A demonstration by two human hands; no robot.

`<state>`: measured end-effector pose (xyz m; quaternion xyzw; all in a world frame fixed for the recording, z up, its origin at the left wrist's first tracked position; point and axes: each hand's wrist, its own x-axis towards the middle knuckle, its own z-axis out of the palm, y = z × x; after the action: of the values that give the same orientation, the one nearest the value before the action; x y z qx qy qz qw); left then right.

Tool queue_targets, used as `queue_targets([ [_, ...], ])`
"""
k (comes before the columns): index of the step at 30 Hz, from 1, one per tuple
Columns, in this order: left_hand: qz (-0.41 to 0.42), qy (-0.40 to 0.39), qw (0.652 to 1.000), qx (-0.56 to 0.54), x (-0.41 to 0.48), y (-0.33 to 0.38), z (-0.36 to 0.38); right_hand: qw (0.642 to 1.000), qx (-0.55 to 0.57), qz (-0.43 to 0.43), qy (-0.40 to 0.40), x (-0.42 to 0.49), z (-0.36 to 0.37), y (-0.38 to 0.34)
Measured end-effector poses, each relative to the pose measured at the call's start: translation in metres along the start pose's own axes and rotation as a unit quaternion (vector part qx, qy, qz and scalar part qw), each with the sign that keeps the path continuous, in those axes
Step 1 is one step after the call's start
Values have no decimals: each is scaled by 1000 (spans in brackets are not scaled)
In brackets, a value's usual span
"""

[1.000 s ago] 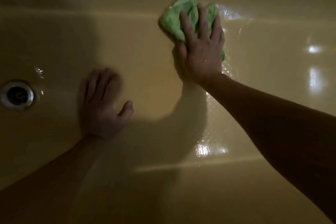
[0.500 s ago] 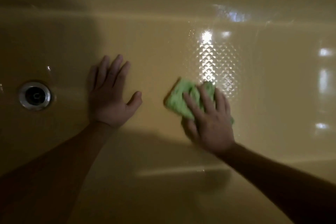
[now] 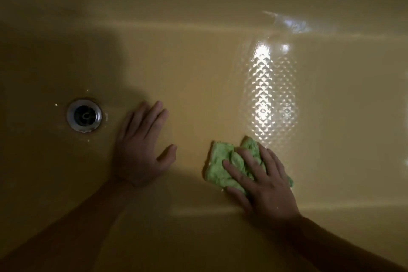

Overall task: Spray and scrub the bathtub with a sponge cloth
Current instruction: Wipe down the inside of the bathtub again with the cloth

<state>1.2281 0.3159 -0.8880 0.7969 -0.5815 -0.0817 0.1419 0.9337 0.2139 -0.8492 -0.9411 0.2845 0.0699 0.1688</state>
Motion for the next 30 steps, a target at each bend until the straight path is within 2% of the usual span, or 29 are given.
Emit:
queue_targets([
  [2, -24, 8, 1000, -6, -1, -4, -1, 1000, -1, -15, 13, 15, -1, 7],
  [4, -51, 16, 999, -9, 4, -7, 0, 998, -17, -5, 61, 56, -2, 21],
  [8, -40, 16, 999, -8, 13, -19, 1, 976, -52, 105, 181, 179, -24, 45],
  [10, -8, 8, 1000, -3, 22, -32, -1, 970, -42, 153, 184, 220, -36, 43],
  [12, 8, 0, 1000, -3, 30, -42, -2, 970, -42, 163, 178, 219, -34, 36],
  [15, -27, -8, 1000, -5, 32, -46, -2, 986, -67, 37, 150, 151, -8, 9],
  [18, -79, -6, 997, 4, 30, -44, -6, 993, -47, -96, 48, 59, 13, -27],
  [20, -75, -23, 997, 8, 23, -43, -10, 986, -37, -160, -12, 33, 11, -32],
  [22, -38, -43, 998, -2, 8, -42, -14, 975, -68, -212, -19, 56, 5, -12],
  [24, 2, -51, 999, -19, -12, -54, -20, 978, -99, -177, 44, 115, -3, 5],
  [26, 1, -45, 999, -18, -27, -77, -29, 982, -116, -84, 123, 181, -16, 15],
  [30, -92, 1, 995, 43, -34, -111, -39, 978, -90, 92, 166, 246, -27, -5],
])
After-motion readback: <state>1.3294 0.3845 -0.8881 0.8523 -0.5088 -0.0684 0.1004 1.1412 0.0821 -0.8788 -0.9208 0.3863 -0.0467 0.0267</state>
